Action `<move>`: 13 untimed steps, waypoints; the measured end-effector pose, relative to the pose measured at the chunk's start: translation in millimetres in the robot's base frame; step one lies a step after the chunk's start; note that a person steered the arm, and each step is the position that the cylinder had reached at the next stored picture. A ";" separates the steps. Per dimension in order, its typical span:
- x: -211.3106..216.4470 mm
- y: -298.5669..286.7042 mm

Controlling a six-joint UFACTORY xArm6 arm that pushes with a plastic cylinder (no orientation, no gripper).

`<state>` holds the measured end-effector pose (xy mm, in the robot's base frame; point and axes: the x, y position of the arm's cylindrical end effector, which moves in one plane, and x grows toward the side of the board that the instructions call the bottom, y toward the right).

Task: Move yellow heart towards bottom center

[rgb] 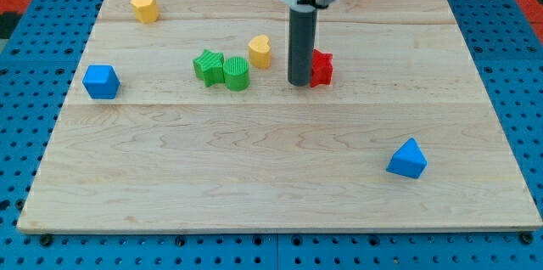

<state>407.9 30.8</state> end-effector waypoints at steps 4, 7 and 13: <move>-95.7 -96.7; -79.5 -59.3; 25.1 2.3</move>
<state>433.0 33.1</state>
